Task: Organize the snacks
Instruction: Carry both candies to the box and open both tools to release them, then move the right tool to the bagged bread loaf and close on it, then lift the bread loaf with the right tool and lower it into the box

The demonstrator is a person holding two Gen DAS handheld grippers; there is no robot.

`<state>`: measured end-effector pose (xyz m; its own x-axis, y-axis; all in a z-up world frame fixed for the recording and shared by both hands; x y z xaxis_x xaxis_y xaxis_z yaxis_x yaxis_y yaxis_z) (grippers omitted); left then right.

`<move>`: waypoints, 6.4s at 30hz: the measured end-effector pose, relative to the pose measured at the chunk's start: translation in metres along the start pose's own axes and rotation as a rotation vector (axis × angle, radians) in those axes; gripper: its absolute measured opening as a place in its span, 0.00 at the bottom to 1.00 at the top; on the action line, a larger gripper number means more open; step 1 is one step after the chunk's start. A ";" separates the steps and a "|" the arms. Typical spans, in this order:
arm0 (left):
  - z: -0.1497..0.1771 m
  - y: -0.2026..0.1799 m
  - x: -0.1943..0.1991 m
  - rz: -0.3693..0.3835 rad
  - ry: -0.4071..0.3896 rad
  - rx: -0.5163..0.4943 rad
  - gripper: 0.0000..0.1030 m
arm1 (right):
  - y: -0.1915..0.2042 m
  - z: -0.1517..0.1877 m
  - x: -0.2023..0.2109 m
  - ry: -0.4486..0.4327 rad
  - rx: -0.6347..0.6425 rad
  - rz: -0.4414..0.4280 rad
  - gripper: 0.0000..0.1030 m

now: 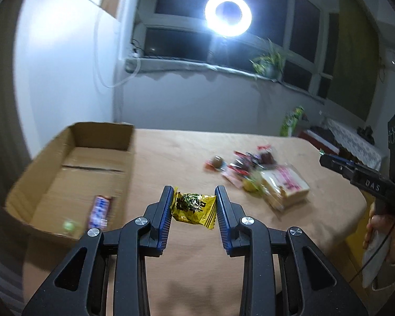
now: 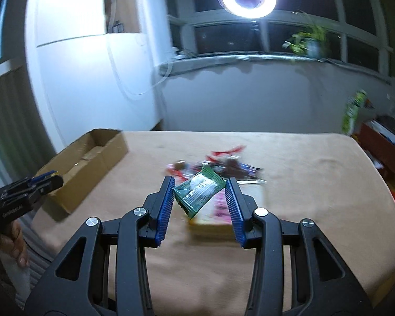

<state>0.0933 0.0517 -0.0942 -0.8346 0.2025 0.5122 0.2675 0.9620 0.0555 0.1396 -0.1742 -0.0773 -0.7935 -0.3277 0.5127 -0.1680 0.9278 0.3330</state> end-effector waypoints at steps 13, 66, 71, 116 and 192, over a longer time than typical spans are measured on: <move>0.022 0.102 0.027 -0.143 -0.027 0.121 0.29 | 0.155 0.023 -0.047 0.086 0.216 -0.161 0.40; 0.030 0.148 0.053 -0.254 -0.018 0.224 0.76 | 0.232 0.031 -0.064 0.068 0.240 -0.270 0.90; 0.023 0.132 0.050 -0.239 -0.017 0.193 0.76 | 0.209 0.030 -0.057 0.062 0.203 -0.251 0.90; 0.003 -0.155 -0.112 0.248 0.181 -0.244 0.76 | -0.132 0.023 -0.040 0.085 -0.269 0.084 0.90; 0.055 0.140 0.016 -0.245 0.051 0.185 0.77 | 0.257 0.041 -0.133 0.181 0.265 -0.267 0.73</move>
<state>0.0909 0.1997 -0.1259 -0.8368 -0.0443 0.5457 -0.0347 0.9990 0.0279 0.1785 0.1155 -0.0922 -0.5899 -0.5667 0.5752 -0.5174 0.8122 0.2696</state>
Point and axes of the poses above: each gripper's, at about its wrist camera, not at the fingertips, and x roughly against the way its jaws point, y to its left, z to its underside, the point moved 8 cm from there along -x, roughly the way its jaws point, and after that the axes turned 15 degrees about -x, right-handed, at the moved point
